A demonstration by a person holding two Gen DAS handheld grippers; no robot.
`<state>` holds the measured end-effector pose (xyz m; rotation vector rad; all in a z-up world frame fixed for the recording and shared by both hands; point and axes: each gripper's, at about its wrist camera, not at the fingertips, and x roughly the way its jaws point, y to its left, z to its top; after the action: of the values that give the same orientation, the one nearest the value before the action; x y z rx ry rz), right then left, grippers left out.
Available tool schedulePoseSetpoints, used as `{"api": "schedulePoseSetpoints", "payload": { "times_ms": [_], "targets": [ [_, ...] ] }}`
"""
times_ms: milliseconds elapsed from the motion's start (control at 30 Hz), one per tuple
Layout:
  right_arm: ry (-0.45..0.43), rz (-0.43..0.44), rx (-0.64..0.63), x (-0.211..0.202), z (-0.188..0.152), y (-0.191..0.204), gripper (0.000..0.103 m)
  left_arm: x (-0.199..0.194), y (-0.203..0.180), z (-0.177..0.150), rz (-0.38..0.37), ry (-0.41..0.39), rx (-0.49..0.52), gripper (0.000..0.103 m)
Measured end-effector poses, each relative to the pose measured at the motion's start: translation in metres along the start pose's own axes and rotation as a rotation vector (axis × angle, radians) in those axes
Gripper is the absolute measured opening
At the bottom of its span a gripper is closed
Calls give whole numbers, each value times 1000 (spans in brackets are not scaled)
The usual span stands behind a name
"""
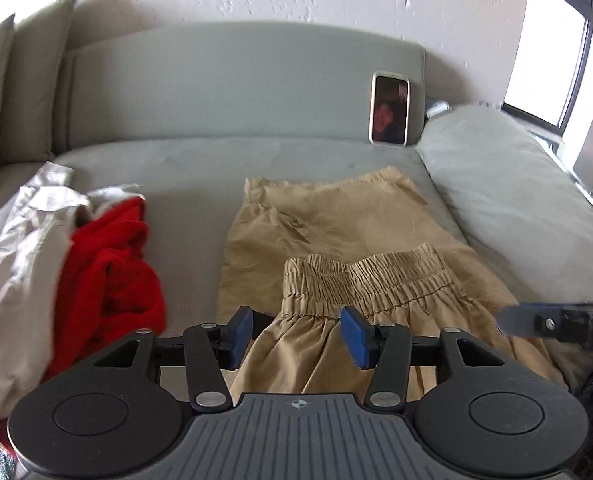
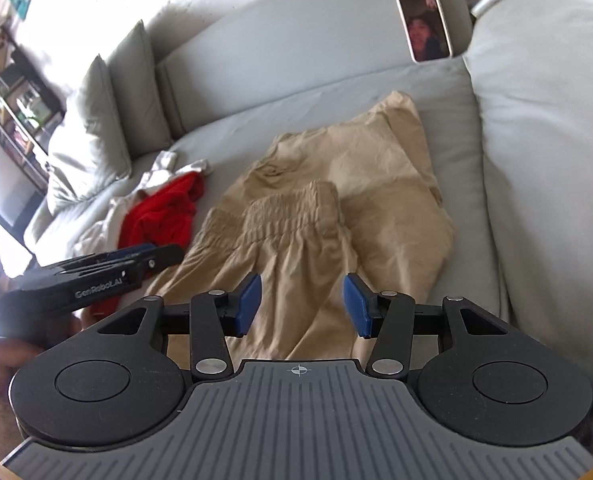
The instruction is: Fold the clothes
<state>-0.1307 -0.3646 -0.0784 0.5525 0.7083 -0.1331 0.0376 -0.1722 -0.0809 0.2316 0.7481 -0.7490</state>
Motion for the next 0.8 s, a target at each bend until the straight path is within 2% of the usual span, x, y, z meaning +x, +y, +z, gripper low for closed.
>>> {"api": "schedulePoseSetpoints", "payload": {
  "times_ms": [133, 200, 267, 367, 400, 467, 533, 633, 667, 700, 767, 800],
  "targets": [
    [5, 24, 17, 29, 13, -9, 52, 24, 1, 2, -9, 50, -7, 49],
    [17, 27, 31, 46, 19, -13, 52, 32, 1, 1, -28, 66, -5, 41],
    [29, 22, 38, 63, 23, -17, 52, 35, 0, -1, -34, 67, 8, 24],
    [44, 29, 30, 85, 26, -20, 52, 30, -1, 1, -37, 39, 21, 12],
    [40, 28, 6, 88, 25, -18, 30, 27, -1, 2, -41, 21, 20, 12],
    [8, 13, -45, 85, 23, -12, 22, 17, -4, 5, -48, -26, 22, 12],
    [-41, 20, -59, 75, 23, -7, 20, 13, -8, 10, -50, -69, 28, 12],
    [-108, 4, -63, 66, 24, -6, 20, 29, -11, 14, -34, -26, 26, 13],
    [-119, -4, -61, 65, 25, -6, 21, 41, -10, 13, -25, 21, 13, 14],
    [-112, -16, -57, 68, 26, -7, 21, 48, -9, 9, -18, 45, -2, 16],
    [-25, -56, -46, 87, 26, -11, 24, 61, -8, 3, -2, 88, -28, 19],
    [11, -73, -43, 95, 25, -14, 27, 58, -10, 3, 6, 78, -22, 19]
  ]
}}
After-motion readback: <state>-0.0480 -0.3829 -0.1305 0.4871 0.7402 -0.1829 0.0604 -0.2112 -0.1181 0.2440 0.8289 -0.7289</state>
